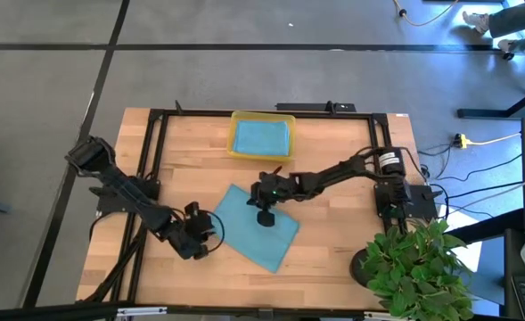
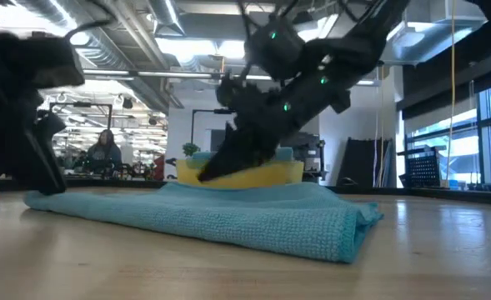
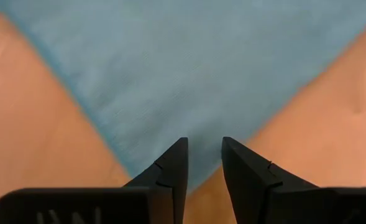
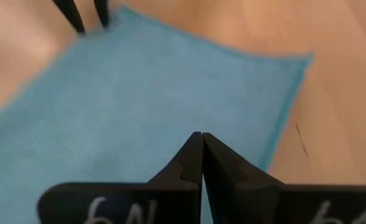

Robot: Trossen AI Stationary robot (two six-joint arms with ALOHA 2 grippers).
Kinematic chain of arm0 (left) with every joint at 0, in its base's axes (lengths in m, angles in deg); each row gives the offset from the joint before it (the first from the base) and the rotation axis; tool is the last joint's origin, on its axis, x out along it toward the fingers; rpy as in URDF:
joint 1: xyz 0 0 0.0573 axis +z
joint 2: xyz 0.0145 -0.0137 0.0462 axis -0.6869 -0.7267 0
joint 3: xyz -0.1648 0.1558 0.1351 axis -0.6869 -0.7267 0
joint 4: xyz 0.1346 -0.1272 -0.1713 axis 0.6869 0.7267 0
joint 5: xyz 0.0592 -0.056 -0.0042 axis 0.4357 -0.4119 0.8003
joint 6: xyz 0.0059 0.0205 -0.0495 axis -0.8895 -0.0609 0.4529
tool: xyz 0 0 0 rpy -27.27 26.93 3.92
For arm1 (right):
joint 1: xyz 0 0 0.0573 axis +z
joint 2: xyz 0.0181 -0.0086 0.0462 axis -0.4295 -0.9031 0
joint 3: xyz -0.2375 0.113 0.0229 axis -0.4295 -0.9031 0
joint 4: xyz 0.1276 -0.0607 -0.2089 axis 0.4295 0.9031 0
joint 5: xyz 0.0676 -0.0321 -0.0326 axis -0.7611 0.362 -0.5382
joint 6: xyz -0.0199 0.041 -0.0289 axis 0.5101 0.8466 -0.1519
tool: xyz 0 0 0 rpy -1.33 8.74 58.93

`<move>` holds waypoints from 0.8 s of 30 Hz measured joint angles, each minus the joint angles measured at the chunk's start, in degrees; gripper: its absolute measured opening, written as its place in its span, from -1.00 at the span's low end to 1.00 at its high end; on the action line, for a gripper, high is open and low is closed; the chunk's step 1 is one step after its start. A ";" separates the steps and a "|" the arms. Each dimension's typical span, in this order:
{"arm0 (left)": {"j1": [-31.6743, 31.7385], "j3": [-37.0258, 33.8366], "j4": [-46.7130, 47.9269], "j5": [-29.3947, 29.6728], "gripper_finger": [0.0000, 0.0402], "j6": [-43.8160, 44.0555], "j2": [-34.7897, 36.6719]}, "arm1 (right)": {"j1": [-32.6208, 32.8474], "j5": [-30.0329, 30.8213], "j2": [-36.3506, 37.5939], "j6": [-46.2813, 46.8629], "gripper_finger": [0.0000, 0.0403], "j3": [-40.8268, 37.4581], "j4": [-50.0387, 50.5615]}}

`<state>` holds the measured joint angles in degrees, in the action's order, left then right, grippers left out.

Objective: Fold microfiber towels
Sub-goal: Fold the blue towel

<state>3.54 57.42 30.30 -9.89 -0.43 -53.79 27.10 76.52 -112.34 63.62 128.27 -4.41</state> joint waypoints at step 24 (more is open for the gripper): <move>20.77 -0.02 11.43 5.52 -0.55 -14.35 -1.58 | -0.50 17.51 -1.21 16.29 -0.96 1.11 17.52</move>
<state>24.31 57.40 41.73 -4.36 -14.79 -55.36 26.60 94.03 -113.55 79.91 129.38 13.11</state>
